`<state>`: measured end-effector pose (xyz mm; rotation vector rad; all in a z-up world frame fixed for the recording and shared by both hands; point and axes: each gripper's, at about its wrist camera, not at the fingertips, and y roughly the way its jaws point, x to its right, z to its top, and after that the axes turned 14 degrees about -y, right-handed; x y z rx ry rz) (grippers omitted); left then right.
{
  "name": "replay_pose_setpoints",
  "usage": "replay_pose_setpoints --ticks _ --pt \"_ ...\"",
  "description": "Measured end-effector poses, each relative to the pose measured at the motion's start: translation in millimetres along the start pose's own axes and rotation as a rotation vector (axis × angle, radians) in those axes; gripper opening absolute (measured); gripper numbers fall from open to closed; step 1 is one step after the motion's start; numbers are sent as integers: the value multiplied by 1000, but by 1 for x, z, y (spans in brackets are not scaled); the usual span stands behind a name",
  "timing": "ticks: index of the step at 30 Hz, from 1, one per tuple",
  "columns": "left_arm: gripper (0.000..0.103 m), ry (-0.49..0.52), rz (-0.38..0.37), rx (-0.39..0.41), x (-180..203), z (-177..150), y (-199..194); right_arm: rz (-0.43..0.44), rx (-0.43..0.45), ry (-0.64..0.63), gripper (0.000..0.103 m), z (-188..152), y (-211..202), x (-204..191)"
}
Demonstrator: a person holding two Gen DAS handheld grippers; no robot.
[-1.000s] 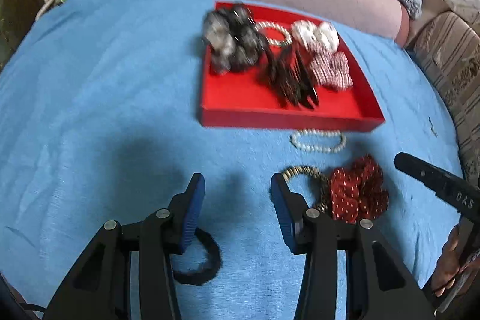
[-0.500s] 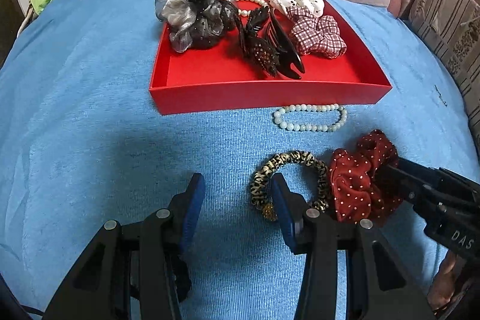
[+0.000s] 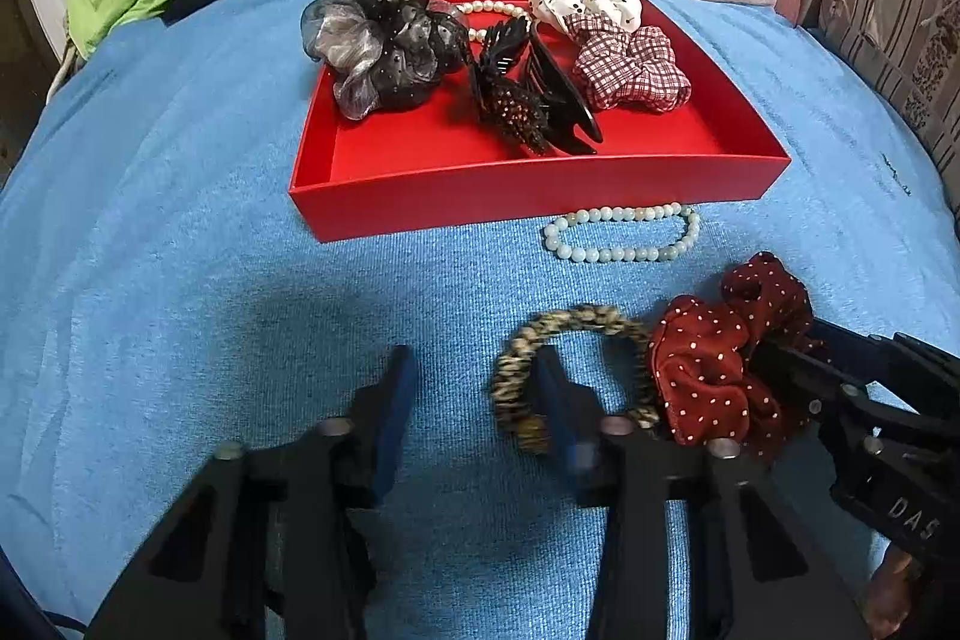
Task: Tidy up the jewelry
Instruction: 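Grasp the leopard-print hair tie with the left tool while the right tool grasps the red polka-dot scrunchie, then carry the leopard-print hair tie and red scrunchie with both tools into the tray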
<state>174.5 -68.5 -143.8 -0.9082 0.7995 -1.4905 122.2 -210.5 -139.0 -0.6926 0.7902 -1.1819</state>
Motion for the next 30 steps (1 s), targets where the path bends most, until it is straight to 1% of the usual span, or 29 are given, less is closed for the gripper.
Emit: replay_pose_setpoints --ticks 1,2,3,5,6,7,8,11,14,30 --pt "18 2 4 2 1 0 -1 -8 2 -2 47 0 0 -1" --pt "9 2 2 -1 2 0 -1 -19 4 -4 44 -1 1 -3" --pt "8 0 3 -4 1 0 -2 -34 4 -8 42 -1 1 -4" --pt "7 -9 -3 -12 1 1 -4 -57 3 -14 27 -1 1 -6" --pt "6 -12 -4 -14 0 1 -4 -57 3 -12 23 -1 1 -5" --pt "6 -16 -6 -17 -1 0 -6 -53 2 -5 16 -1 0 -3" --pt "6 -19 -9 -20 -1 0 -7 -49 2 0 12 -1 0 -2" --pt "6 -22 -15 -16 1 -1 -12 -28 0 22 9 -1 -1 4" --pt "6 -20 -24 -7 3 -1 -19 -21 5 34 8 -1 -4 5" --pt "6 -10 -66 43 12 0 -54 -11 63 38 7 2 -35 1"
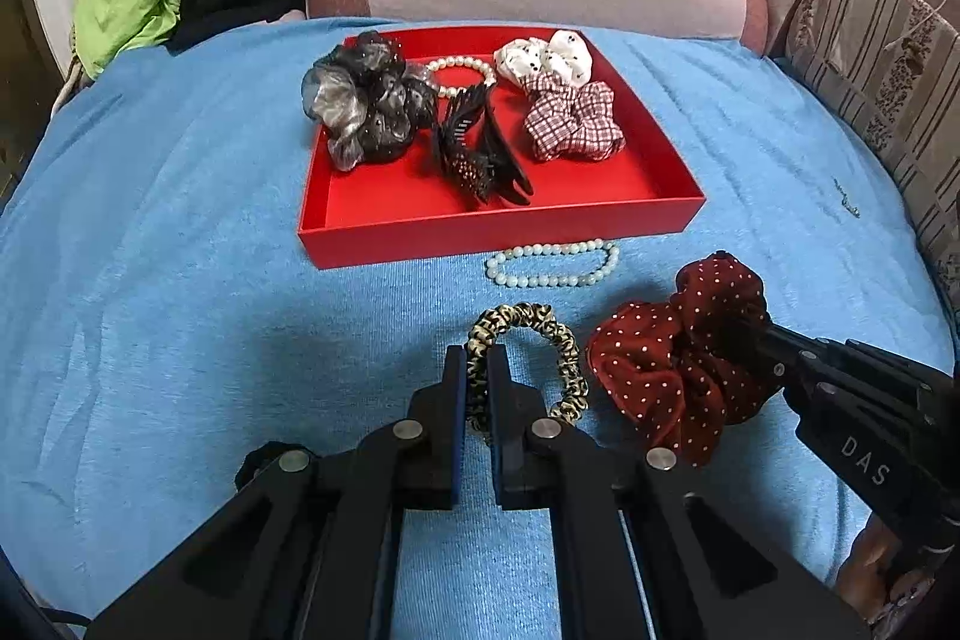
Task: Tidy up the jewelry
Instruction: 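Carry the leopard-print hair tie and red scrunchie with both tools into the tray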
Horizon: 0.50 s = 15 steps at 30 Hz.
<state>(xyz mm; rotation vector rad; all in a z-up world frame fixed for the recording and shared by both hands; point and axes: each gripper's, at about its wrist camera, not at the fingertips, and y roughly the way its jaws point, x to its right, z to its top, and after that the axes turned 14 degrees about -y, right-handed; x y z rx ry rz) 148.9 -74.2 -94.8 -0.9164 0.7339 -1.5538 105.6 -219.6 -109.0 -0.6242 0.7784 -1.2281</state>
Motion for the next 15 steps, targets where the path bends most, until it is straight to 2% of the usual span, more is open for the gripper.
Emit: replay_pose_setpoints --ticks 15 --pt "6 -14 -19 43 -5 -1 -31 0 65 22 7 3 -34 1"
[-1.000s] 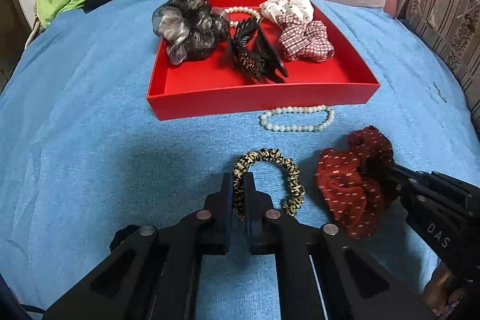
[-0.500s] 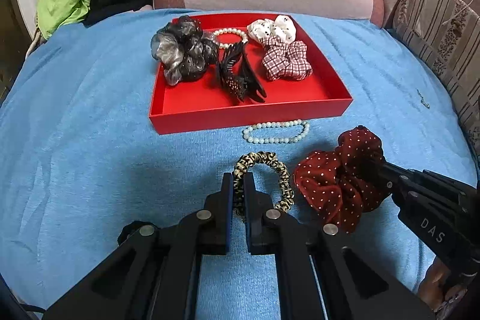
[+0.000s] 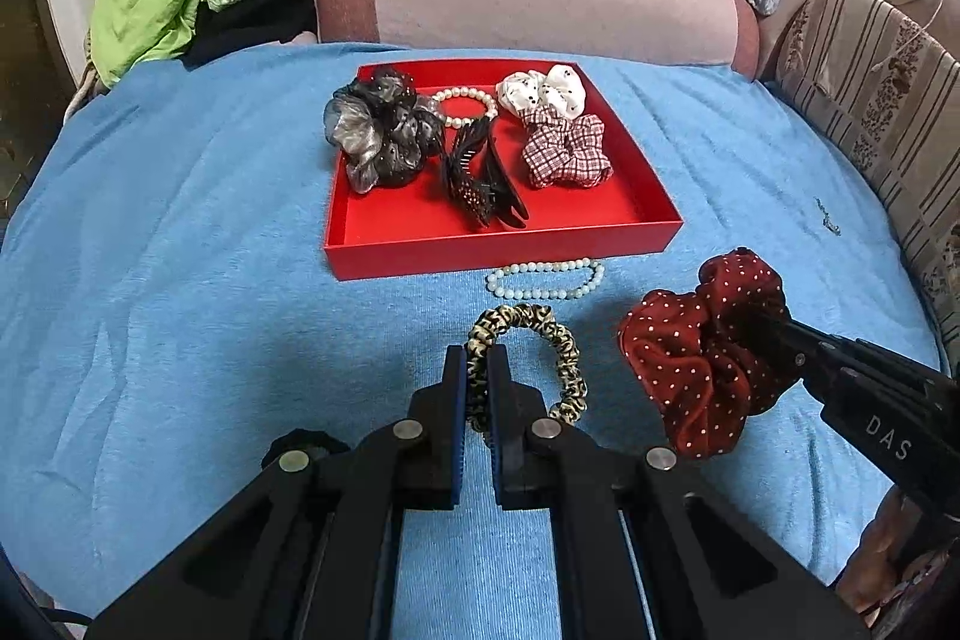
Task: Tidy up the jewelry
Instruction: 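Carry the leopard-print hair tie and red scrunchie with both tools into the tray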
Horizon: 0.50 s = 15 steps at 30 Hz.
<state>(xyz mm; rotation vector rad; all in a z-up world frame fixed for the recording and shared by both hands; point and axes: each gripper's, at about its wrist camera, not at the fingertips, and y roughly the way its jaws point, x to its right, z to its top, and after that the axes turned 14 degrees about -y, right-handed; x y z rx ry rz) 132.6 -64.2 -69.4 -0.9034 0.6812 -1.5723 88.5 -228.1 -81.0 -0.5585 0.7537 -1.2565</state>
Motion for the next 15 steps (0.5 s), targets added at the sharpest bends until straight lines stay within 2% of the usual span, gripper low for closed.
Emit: replay_pose_setpoints --ticks 15 --pt "6 10 -8 70 0 -2 -44 -1 37 -14 7 0 -24 -10"
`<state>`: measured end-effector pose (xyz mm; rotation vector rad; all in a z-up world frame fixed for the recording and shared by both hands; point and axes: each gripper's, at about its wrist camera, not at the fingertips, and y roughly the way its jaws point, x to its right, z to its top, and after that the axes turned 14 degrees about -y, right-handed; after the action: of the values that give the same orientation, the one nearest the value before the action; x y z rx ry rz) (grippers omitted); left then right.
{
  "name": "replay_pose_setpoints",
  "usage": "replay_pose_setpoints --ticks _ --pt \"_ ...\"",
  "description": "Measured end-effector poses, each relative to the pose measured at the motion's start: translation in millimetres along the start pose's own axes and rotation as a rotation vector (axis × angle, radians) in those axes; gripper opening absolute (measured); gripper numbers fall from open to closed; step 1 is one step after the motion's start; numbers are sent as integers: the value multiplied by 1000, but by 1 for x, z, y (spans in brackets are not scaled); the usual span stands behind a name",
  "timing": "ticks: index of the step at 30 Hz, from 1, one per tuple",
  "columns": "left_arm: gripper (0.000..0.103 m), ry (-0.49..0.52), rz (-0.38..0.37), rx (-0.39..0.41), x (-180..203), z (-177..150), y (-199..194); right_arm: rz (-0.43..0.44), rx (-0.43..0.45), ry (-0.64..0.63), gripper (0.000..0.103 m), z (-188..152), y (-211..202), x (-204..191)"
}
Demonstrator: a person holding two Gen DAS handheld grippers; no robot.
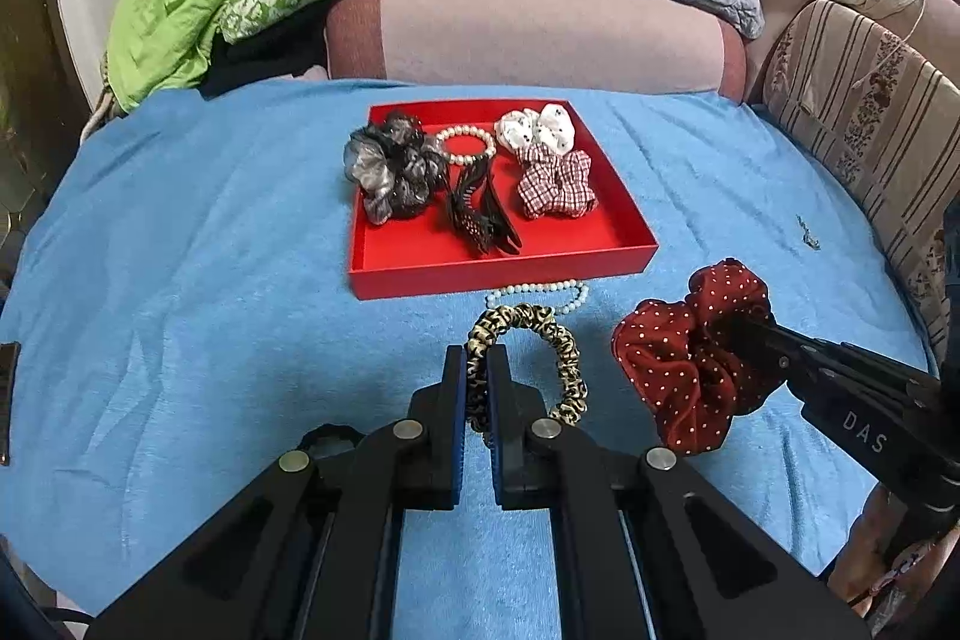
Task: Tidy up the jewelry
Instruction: 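Carry the leopard-print hair tie and red scrunchie with both tools into the tray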
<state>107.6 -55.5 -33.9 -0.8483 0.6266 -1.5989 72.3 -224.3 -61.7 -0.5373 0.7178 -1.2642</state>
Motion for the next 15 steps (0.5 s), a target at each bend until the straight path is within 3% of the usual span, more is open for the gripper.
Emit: replay_pose_setpoints --ticks 15 --pt "6 -22 19 75 -17 14 -30 -4 35 -7 7 7 -15 -4"
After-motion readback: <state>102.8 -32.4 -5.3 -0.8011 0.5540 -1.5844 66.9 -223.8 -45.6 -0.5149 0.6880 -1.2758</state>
